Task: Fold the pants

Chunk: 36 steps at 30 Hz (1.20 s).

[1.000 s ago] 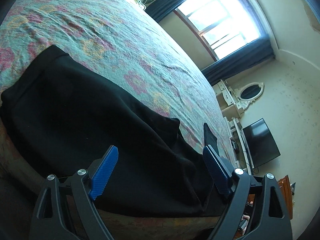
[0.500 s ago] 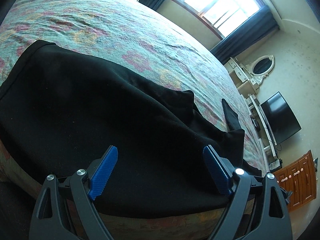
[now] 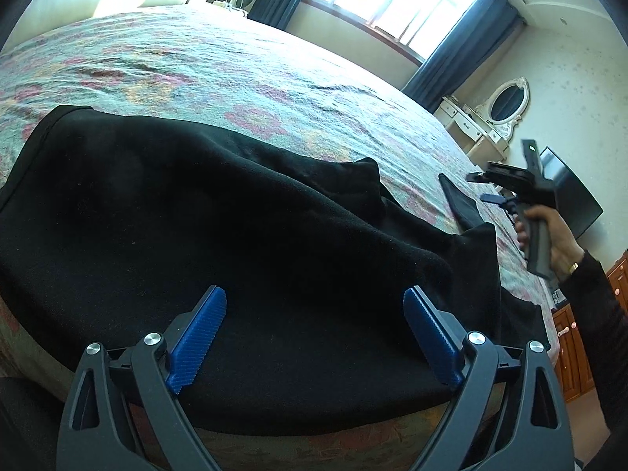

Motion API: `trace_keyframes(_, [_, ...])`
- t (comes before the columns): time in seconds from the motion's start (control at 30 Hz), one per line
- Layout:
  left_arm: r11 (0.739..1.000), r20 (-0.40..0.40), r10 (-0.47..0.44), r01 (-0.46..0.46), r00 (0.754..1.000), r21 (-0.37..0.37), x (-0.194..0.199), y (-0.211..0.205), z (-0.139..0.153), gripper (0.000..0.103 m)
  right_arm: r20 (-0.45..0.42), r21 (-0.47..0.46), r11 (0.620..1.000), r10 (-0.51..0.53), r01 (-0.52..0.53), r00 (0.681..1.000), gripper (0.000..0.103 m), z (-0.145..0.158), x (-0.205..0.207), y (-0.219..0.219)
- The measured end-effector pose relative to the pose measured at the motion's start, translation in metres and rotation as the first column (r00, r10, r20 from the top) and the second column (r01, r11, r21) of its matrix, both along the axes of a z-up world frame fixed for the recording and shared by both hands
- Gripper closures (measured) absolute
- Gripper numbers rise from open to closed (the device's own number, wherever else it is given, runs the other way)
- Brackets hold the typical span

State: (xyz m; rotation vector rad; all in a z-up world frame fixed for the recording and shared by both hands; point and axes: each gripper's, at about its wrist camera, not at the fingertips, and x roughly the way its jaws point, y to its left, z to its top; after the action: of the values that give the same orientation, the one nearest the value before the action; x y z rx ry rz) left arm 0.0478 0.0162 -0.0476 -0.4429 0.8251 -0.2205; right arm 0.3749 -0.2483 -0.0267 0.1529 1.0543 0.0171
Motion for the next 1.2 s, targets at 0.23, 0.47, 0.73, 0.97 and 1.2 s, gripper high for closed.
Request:
trace_keyframes(0.23, [1.0,0.002,-0.001,0.001,1.0,-0.021,-0.001,0.004,-0.001,0.011,-0.152,-0.208,0.978,-0.013,-0.019,0.988,0.054,-0.059,0.045,0.005])
trace_keyframes(0.47, [1.0,-0.004,-0.001,0.001,1.0,0.007,0.001,0.001,0.001,0.011,0.005,0.049,0.995,-0.082,0.082,0.997,0.096,-0.01,-0.008,-0.062])
trace_keyframes(0.73, [0.996,-0.044,-0.012,0.008,0.999,-0.093,0.002,-0.01,0.013,0.011,0.241,0.217,0.964,-0.206,0.154,0.948,0.096,0.074,-0.151,-0.17])
trace_keyframes(0.97, [0.974,-0.024,-0.15,0.144,0.988,-0.176,-0.006,-0.072,0.028,0.011,0.27,0.284,0.926,-0.328,0.251,0.905,0.096,0.073,-0.256,-0.243])
trace_keyframes(1.2, [0.927,-0.06,-0.234,0.204,0.97,-0.315,-0.008,-0.122,0.021,0.011,0.173,0.403,0.852,-0.429,0.334,0.887,0.096,0.02,-0.304,-0.279])
